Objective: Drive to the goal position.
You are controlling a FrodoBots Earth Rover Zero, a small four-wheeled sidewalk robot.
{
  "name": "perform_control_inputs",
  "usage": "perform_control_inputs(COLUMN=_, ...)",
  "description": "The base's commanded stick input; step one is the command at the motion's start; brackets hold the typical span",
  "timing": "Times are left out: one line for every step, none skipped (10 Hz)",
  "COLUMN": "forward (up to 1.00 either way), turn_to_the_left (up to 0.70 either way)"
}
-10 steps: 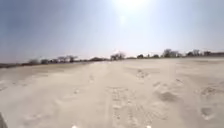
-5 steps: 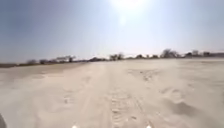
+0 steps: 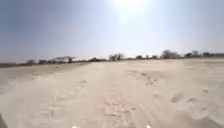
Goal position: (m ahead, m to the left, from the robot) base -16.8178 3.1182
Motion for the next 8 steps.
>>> perform_control_inputs(forward=0.7, turn_to_the_left=0.0)
perform_control_inputs(forward=0.7, turn_to_the_left=0.0)
perform_control_inputs(forward=0.7, turn_to_the_left=0.0)
perform_control_inputs(forward=0.7, turn_to_the_left=0.0)
perform_control_inputs(forward=0.7, turn_to_the_left=0.0)
perform_control_inputs(forward=0.7, turn_to_the_left=0.0)
perform_control_inputs(forward=0.7, turn_to_the_left=0.0)
perform_control_inputs(forward=0.7, turn_to_the_left=0.0)
